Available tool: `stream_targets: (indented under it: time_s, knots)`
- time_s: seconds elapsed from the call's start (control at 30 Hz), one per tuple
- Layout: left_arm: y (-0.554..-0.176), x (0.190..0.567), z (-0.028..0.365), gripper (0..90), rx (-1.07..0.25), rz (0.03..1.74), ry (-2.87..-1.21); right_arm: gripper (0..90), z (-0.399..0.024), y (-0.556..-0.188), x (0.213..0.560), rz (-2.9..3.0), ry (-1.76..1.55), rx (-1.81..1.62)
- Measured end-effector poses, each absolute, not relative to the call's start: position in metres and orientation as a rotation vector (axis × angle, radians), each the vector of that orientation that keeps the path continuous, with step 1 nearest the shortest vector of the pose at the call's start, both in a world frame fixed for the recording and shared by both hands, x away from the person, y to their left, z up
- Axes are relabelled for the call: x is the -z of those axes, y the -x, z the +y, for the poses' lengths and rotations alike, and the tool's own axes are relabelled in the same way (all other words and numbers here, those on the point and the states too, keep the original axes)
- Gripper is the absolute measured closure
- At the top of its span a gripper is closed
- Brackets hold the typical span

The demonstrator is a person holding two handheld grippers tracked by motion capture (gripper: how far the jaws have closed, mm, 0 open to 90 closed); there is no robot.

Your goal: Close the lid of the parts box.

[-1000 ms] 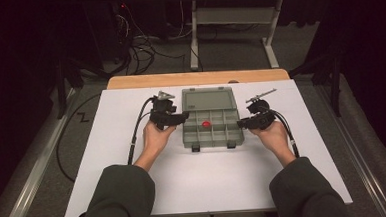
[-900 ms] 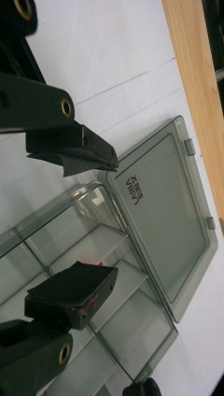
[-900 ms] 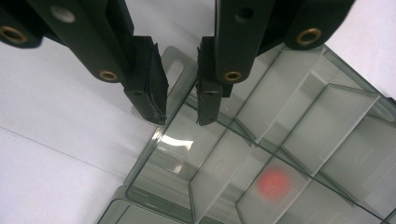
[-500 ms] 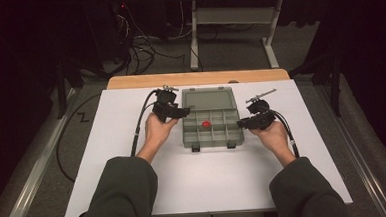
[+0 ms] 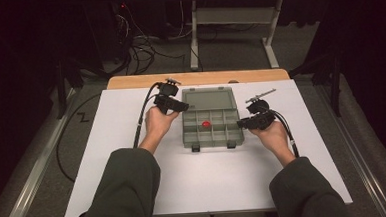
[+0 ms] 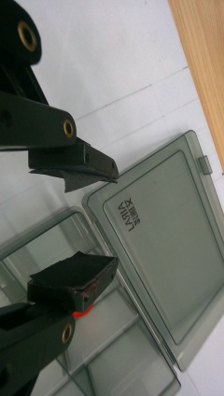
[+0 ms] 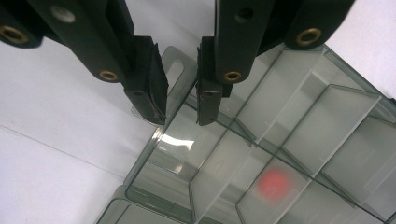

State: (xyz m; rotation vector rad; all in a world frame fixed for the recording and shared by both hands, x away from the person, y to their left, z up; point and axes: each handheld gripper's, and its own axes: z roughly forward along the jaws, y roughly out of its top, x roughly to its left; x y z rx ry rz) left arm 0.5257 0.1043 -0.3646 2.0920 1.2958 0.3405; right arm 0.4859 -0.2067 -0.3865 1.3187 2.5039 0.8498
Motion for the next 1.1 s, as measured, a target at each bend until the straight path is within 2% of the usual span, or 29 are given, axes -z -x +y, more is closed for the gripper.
stream_targets:
  time_s: [0.5, 1.1]
  knots:
    - [-0.554, 0.37, 0.098, 55.7, -0.243, 1.368, -2.14, 75.6, -0.207, -0.487, 0.386, 2.513, -1.316, -0.845]
    - [-0.573, 0.388, 0.095, 56.2, -0.143, 1.457, -2.142, 75.6, -0.207, -0.487, 0.386, 2.514, -1.317, -0.848]
